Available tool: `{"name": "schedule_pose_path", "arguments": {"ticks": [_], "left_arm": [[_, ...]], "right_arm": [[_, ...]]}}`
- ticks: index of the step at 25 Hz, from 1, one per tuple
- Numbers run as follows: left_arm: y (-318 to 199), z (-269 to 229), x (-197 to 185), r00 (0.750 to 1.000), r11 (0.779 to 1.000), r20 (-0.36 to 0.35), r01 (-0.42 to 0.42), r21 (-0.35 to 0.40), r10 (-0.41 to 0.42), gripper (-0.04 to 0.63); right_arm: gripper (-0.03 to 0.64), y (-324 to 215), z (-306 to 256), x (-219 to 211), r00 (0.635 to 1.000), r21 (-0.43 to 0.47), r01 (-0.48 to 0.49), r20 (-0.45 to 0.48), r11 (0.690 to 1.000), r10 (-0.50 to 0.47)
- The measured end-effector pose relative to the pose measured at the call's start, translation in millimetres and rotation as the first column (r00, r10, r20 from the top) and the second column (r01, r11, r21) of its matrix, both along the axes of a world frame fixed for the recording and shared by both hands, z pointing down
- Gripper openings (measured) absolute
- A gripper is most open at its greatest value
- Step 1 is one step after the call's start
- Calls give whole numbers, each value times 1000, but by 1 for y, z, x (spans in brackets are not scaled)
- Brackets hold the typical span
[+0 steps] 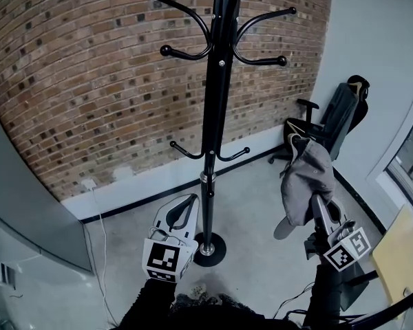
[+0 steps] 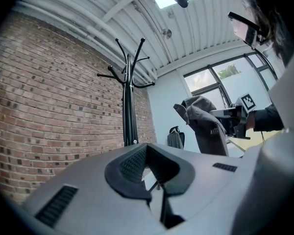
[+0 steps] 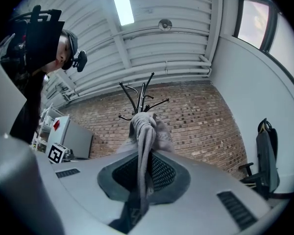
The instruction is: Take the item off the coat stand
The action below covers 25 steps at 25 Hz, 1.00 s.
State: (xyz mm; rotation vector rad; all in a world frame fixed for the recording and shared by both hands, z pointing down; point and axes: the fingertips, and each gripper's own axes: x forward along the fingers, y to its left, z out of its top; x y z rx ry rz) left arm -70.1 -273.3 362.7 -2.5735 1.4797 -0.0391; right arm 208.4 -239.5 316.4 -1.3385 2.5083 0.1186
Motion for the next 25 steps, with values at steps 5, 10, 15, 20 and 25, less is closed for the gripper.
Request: {"name": "schedule_pose_path", "arguments": {"ticks": [5, 10, 15, 20, 25], "left_arm": [[13, -1, 3, 1000, 1000, -1, 12, -1, -12, 8], [25, 0, 5, 1000, 1000, -3, 29, -8, -29, 8], [38, 2, 11, 999, 999, -1, 39, -8, -39, 8], [52, 8, 18, 999, 999, 1, 45, -12, -45, 8], [63, 14, 26, 999, 998, 1, 54, -23, -54, 8]], "right_arm": [[32, 11, 10, -3, 999, -18, 40, 15, 999, -40], [32, 16, 15, -5, 999, -34, 46, 4, 998, -46], [32, 21, 24, -13, 998, -43, 59, -28, 997, -60], [32, 26, 34, -25, 995, -48, 89, -31, 995, -90], [32, 28, 42, -36, 993, -53, 115, -24, 992, -117]]}}
